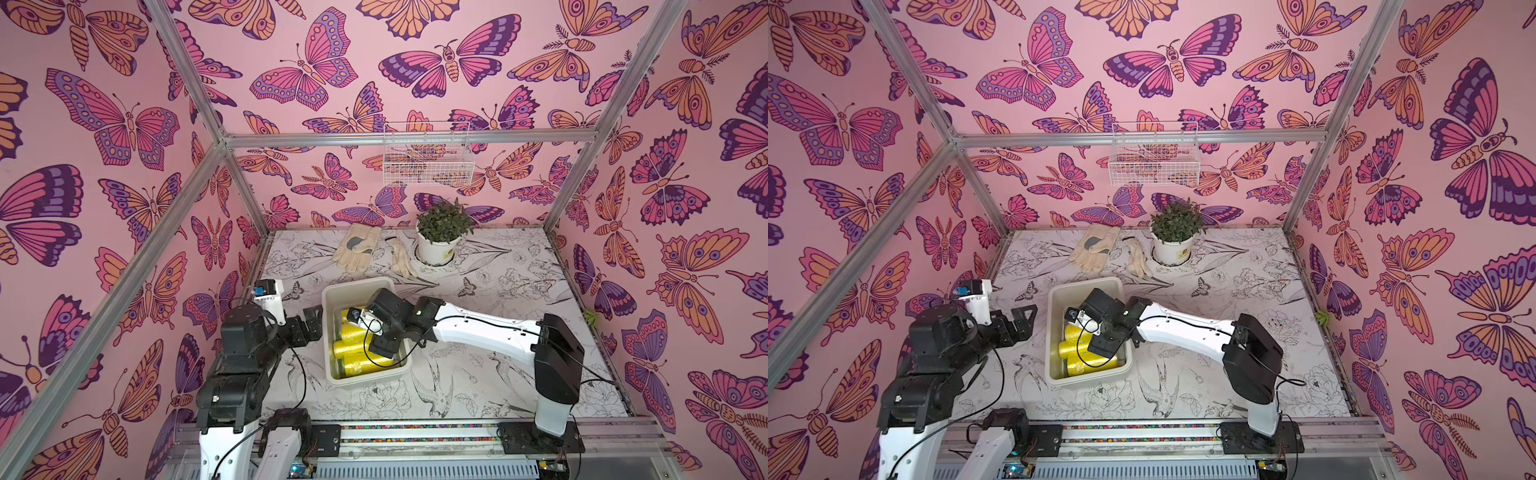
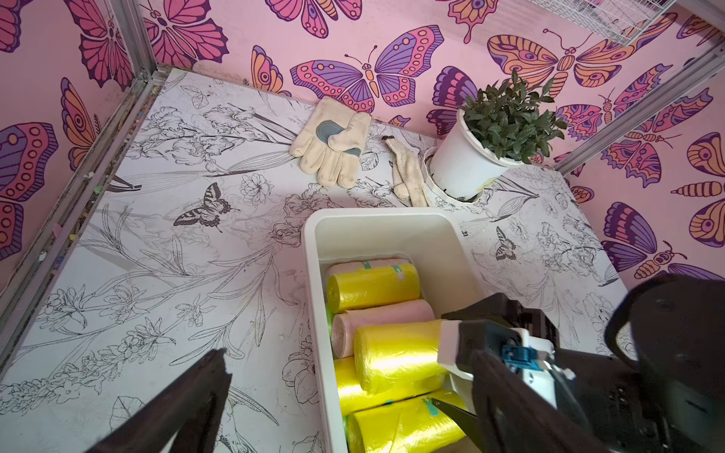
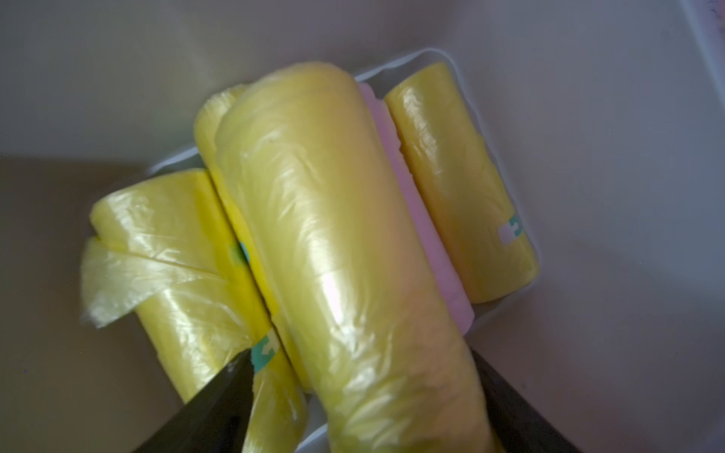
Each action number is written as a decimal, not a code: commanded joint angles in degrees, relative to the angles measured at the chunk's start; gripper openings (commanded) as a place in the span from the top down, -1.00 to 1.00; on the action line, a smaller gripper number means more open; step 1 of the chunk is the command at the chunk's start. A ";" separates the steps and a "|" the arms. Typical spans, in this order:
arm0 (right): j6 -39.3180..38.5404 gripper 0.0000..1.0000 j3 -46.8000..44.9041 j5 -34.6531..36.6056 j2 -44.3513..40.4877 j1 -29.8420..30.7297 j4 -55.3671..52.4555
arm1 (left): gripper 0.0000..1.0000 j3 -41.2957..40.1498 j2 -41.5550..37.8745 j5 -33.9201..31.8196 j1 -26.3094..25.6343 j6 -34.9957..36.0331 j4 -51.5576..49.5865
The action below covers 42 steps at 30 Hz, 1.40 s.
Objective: Put the roll of trash bags into the storage box
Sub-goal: Place the roll of trash bags in the storage box.
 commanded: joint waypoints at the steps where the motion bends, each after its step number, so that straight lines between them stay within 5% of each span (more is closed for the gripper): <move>1: 1.11 -0.70 -1.46 -2.72 -6.52 0.70 2.44 | -1.00 -0.76 0.15 -0.93 -0.44 0.64 0.71; 7: 2.64 -0.66 -4.63 -1.12 -8.90 0.80 10.38 | -1.00 -0.85 0.06 -1.29 -0.52 0.47 0.64; 20: 13.00 -0.19 7.63 5.29 8.84 0.01 3.68 | -1.00 -1.11 -0.43 -3.04 -1.17 0.29 0.55; 31: 18.63 0.03 -4.15 0.01 3.75 0.03 10.99 | -1.00 -1.16 -0.09 -3.31 -1.26 0.19 0.61; 36: 18.86 0.01 -6.89 2.04 -4.55 0.69 12.68 | -1.00 -1.20 -0.16 -3.55 -1.26 0.05 0.55; 42: 16.91 -0.46 -7.49 6.63 -14.78 0.70 14.27 | -1.00 -1.46 -0.24 -5.15 -1.26 -0.37 0.61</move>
